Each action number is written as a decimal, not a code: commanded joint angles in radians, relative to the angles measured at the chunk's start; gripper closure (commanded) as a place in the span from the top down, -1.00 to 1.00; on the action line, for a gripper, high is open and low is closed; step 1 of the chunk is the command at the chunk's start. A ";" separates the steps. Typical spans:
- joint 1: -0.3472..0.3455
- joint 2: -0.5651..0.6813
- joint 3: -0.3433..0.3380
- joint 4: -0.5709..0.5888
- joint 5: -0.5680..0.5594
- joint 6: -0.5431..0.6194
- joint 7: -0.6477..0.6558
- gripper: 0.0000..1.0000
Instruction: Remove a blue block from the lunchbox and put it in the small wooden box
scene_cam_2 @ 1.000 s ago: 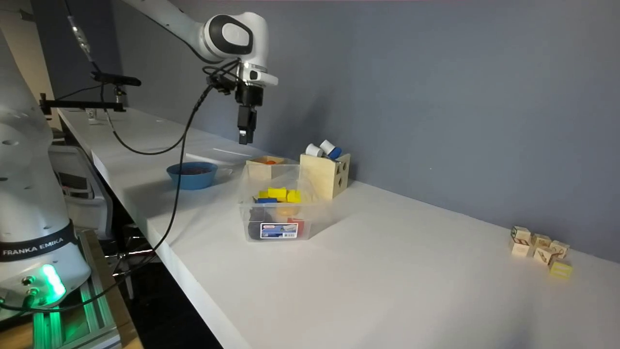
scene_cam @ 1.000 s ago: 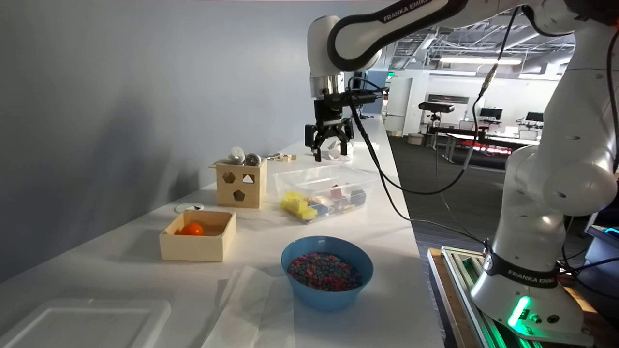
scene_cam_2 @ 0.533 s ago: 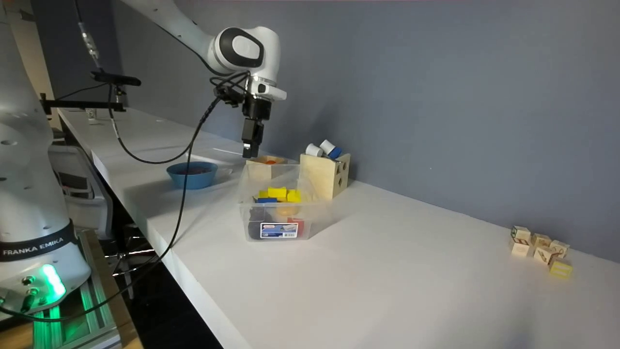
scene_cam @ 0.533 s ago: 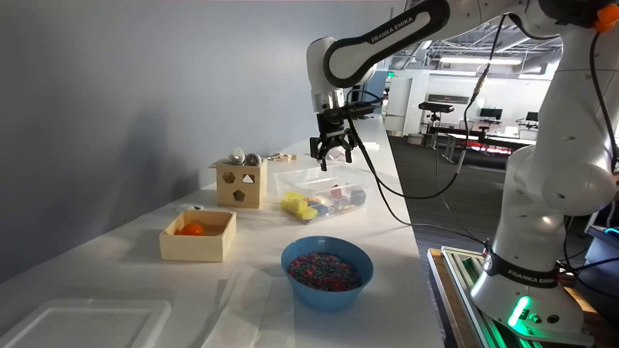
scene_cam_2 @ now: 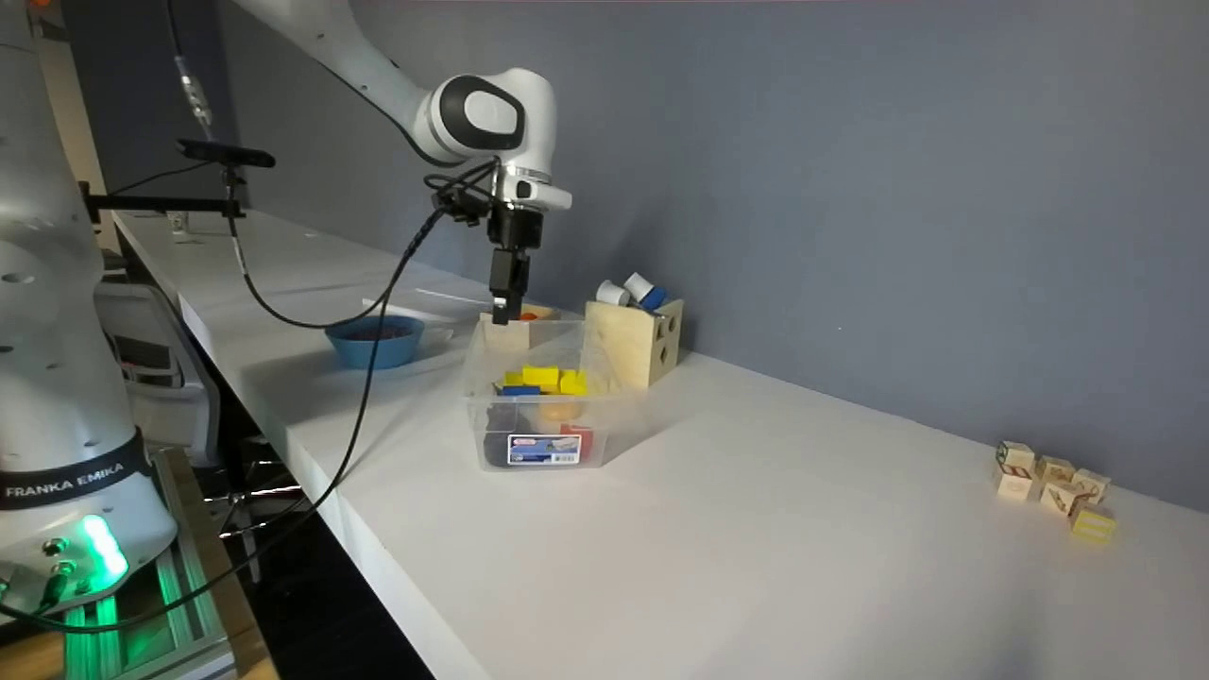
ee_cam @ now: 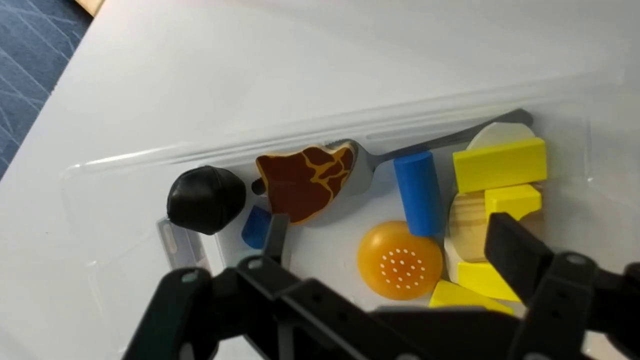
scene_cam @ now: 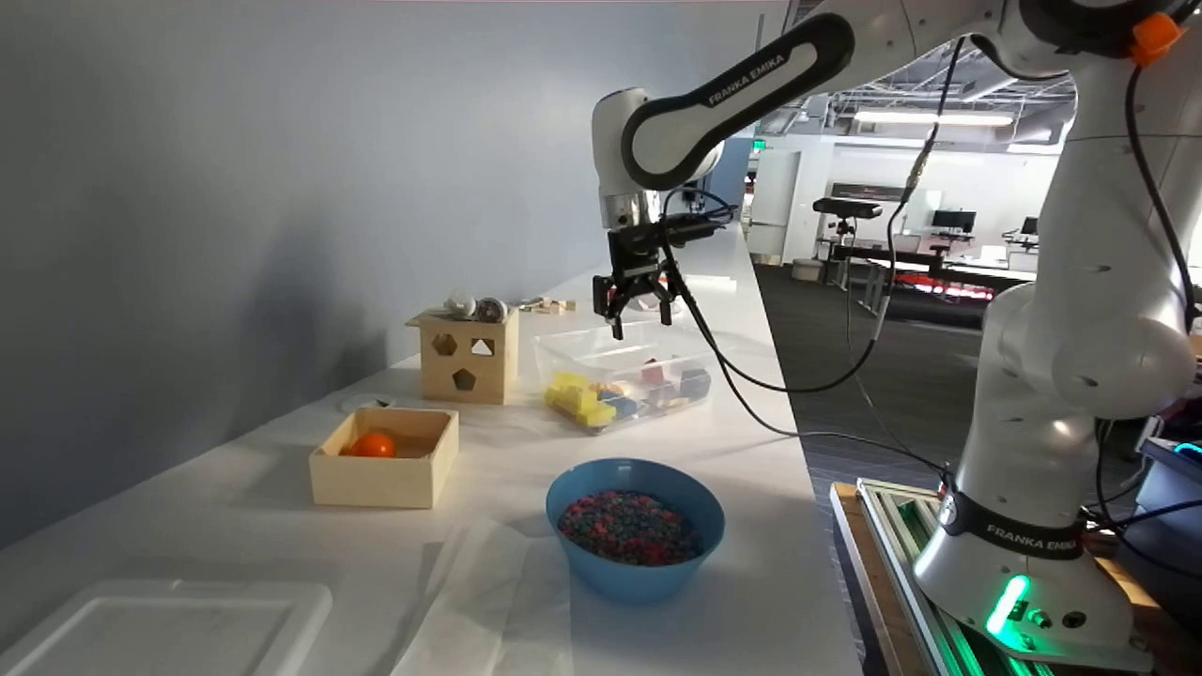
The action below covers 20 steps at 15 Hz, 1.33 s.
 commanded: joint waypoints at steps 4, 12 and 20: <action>0.003 0.160 -0.042 0.077 0.023 0.068 -0.098 1.00; 0.007 0.182 -0.057 0.025 0.053 0.057 -0.089 1.00; 0.012 0.193 -0.064 0.014 0.054 0.089 -0.094 1.00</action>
